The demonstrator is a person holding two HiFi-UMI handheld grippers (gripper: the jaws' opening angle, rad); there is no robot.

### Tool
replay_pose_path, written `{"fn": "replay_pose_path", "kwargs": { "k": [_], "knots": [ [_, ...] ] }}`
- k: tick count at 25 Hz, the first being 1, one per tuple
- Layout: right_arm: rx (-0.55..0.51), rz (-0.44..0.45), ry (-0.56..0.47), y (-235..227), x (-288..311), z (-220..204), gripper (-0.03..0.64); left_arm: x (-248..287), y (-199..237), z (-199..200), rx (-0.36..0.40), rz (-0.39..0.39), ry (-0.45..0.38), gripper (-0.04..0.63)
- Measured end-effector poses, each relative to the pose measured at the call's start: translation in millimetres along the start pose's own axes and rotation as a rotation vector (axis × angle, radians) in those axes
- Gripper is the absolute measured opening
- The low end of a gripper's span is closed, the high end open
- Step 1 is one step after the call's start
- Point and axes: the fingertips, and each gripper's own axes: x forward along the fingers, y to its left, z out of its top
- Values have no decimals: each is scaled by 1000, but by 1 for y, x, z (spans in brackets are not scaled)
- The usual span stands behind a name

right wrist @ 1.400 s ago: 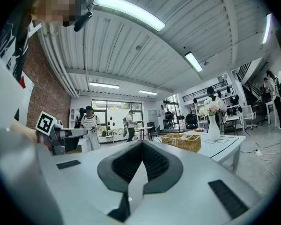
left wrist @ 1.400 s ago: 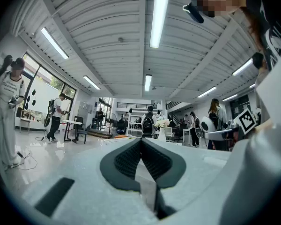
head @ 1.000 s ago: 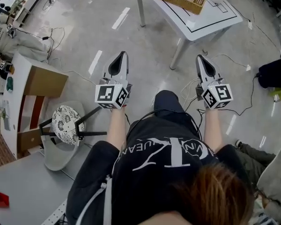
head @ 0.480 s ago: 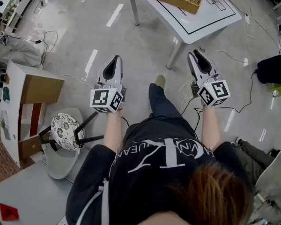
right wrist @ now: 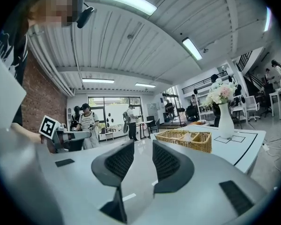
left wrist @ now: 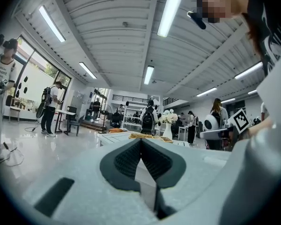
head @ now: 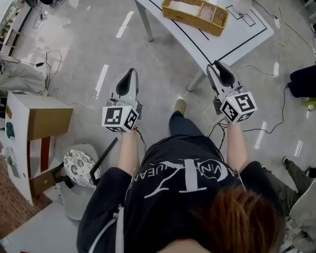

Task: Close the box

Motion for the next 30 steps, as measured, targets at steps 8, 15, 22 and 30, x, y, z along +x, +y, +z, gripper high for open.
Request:
{"fn": "replay_pose_path", "kwargs": {
  "k": [8,15,22,30],
  "knots": [
    [-36,5,69,-52,64,13,106,92,22,10,-12,-32,0,9],
    [-53,19,94,-86,107,22,106,156,34,18,-11,-56,-10,9],
    [-70,22,137,-114,134,24,106,198,40,9,-27,-70,0,9],
    [-38,2,153,-136,168,32,106,242,62,10,-28,-86,23,9]
  ]
}}
